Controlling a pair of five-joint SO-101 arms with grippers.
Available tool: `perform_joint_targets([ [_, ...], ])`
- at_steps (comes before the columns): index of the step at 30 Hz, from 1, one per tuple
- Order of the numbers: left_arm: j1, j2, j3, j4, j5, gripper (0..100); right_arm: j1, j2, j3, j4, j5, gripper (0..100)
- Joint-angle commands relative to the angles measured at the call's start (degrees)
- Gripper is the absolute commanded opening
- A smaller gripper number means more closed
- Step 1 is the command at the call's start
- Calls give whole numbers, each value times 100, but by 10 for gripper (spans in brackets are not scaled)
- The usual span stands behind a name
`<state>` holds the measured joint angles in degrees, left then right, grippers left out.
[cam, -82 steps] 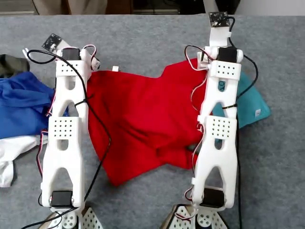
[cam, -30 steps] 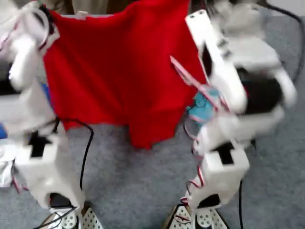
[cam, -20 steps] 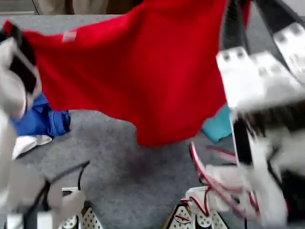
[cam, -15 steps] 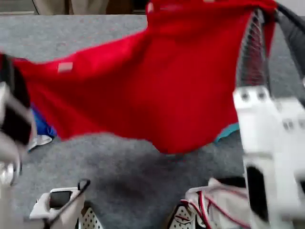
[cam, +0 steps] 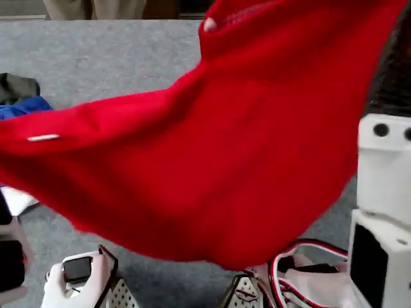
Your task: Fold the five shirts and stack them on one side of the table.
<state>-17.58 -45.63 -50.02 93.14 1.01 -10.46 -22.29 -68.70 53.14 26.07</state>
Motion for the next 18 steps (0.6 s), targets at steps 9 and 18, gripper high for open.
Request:
perform_joint_targets([
  [9,-132,4,18,756,-62,19,-1376,-92,75,264,1336,5],
  [18,-114,-857,2022,774,-281,19,-1490,-101,48,1099,1327,5],
])
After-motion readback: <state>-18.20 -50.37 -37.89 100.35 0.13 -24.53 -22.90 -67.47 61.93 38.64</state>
